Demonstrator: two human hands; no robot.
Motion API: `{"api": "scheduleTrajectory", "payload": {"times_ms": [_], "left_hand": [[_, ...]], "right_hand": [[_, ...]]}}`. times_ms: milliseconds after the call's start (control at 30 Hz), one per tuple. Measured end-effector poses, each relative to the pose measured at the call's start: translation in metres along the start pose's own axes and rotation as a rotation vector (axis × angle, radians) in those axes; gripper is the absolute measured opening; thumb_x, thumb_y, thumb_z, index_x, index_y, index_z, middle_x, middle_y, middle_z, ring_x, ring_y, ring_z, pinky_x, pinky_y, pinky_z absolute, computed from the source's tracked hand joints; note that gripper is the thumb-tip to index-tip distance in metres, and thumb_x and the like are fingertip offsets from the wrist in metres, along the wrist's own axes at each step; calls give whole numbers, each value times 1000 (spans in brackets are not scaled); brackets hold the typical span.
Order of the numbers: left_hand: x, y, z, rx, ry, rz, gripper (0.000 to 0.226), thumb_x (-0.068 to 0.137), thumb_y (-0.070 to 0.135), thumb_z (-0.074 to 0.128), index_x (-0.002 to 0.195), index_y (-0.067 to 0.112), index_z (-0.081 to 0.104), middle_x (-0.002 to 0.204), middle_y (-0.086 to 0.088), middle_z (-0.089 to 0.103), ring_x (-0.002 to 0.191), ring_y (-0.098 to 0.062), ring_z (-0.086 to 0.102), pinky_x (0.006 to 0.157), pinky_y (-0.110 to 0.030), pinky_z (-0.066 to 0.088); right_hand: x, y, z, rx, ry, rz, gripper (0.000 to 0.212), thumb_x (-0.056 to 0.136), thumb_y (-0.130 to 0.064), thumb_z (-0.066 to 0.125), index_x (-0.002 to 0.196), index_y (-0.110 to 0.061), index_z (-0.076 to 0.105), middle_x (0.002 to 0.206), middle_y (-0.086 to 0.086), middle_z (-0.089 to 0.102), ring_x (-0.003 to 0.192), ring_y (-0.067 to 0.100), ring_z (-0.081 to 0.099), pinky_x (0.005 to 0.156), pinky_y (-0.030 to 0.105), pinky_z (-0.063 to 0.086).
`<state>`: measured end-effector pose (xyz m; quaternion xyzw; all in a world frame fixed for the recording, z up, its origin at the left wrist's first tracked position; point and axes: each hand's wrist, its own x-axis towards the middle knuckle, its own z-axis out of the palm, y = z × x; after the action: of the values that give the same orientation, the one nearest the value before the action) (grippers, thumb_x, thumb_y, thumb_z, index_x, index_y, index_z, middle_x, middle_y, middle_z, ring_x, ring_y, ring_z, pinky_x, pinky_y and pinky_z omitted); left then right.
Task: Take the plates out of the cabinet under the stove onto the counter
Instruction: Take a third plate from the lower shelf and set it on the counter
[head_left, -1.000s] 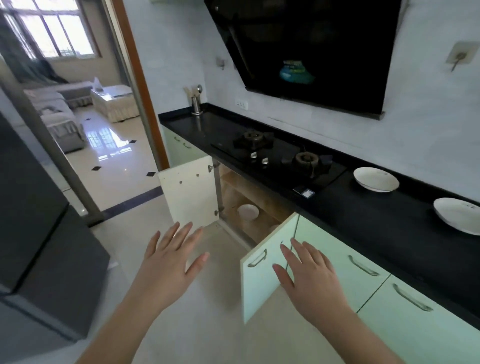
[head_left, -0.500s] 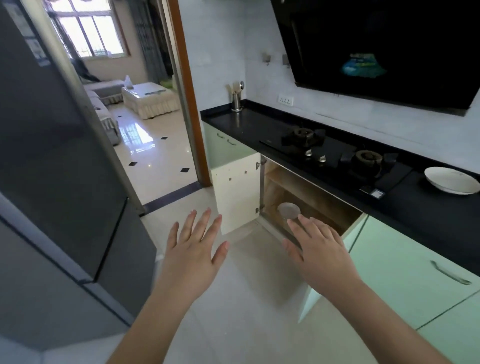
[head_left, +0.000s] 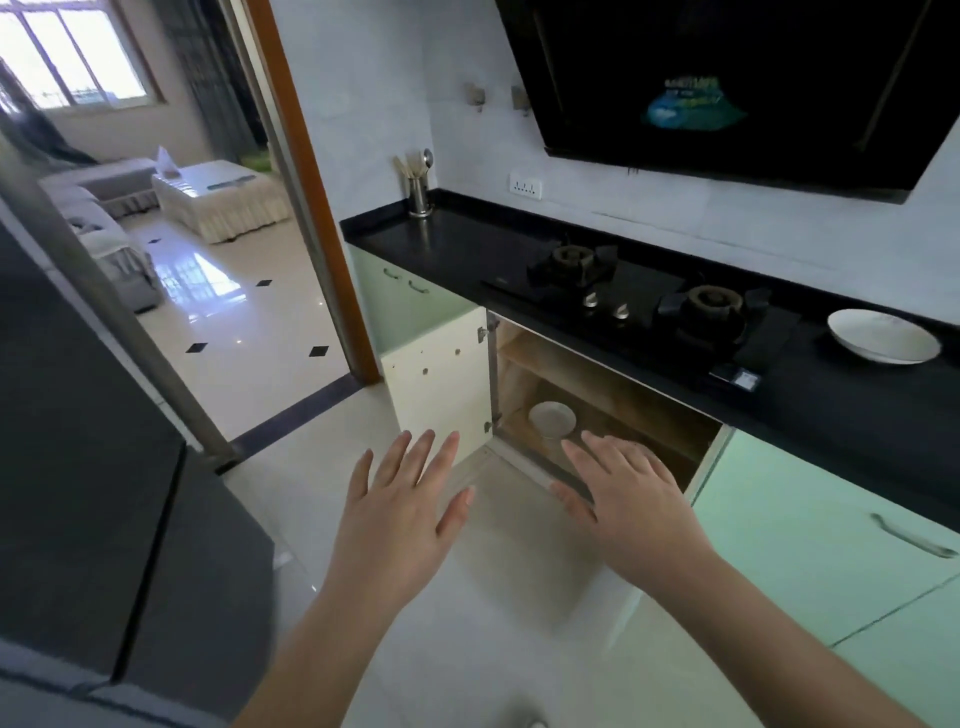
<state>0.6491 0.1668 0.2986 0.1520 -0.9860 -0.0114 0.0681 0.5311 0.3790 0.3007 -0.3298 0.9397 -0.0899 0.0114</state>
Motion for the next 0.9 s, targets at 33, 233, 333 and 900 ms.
{"api": "scheduleTrajectory", "payload": {"times_ms": [33, 233, 333, 900], "left_hand": [[22, -5, 7, -8, -8, 17, 74, 90, 67, -6, 155, 36, 9, 162, 5, 23, 150, -18, 13, 119, -44, 7], [115, -35, 27, 31, -74, 90, 69, 91, 66, -2, 155, 38, 0, 164, 8, 12, 151, -15, 3, 118, -41, -2], [157, -60, 29, 71, -85, 104, 72, 90, 69, -5, 155, 38, -2, 164, 8, 12, 151, -16, 3, 117, -43, 0], [365, -189, 97, 7, -106, 369, 70, 95, 63, 0, 157, 32, 12, 165, 8, 4, 151, -18, 1, 119, -43, 3]], "right_hand": [[18, 5, 6, 9, 14, 29, 81, 84, -71, -4, 152, -36, 20, 161, -8, 22, 149, 17, 15, 115, 35, 1], [107, 21, 25, 76, 15, 131, 78, 86, -71, 1, 152, -35, 21, 162, -9, 19, 150, 16, 9, 111, 34, -3], [151, 24, 29, 82, 36, 149, 81, 84, -72, -1, 152, -34, 22, 162, -8, 20, 150, 17, 11, 111, 35, -3], [338, -51, 88, 10, -19, 309, 72, 90, -68, 4, 152, -33, 21, 163, -4, 18, 149, 21, 15, 113, 39, 6]]}}
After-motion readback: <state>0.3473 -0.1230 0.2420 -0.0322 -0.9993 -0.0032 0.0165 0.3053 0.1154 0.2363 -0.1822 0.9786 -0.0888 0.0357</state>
